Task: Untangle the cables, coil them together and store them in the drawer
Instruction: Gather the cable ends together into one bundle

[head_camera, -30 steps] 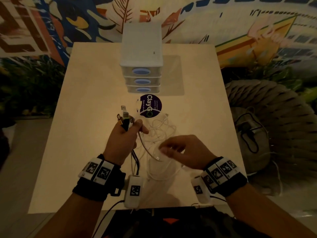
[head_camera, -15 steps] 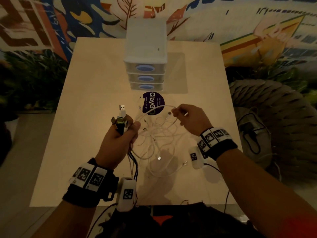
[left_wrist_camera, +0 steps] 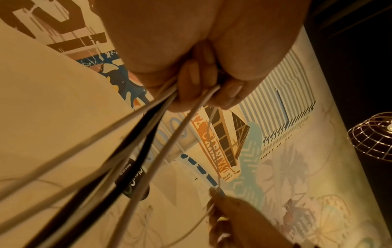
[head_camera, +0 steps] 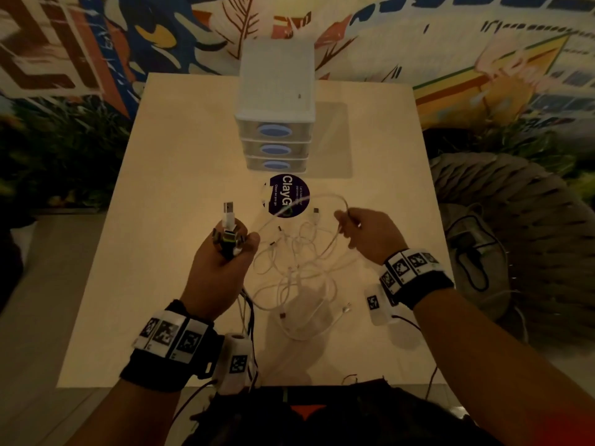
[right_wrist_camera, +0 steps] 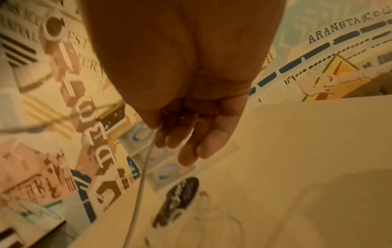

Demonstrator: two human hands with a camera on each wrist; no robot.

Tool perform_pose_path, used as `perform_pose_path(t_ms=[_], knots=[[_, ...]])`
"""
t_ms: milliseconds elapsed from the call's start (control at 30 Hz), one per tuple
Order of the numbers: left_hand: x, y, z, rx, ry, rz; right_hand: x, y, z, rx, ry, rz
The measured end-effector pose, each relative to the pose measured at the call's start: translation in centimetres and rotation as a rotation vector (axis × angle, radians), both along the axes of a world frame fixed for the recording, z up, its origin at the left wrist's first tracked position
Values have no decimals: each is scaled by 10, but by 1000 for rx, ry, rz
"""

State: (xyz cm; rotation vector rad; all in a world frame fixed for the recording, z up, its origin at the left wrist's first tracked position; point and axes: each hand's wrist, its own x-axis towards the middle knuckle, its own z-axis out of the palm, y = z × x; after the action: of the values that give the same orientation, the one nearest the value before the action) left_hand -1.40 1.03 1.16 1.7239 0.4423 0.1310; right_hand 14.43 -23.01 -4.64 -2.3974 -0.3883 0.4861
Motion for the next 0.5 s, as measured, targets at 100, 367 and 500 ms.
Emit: perform_pose_path(t_ms=[100, 367, 500], knots=[[1, -2, -2, 167, 6, -15, 6, 13, 33, 94, -134, -20], [11, -26, 6, 351, 27, -149, -9, 51, 113, 348, -140, 245], [19, -37, 1, 433, -9, -157, -22, 62, 120, 419, -60, 315]])
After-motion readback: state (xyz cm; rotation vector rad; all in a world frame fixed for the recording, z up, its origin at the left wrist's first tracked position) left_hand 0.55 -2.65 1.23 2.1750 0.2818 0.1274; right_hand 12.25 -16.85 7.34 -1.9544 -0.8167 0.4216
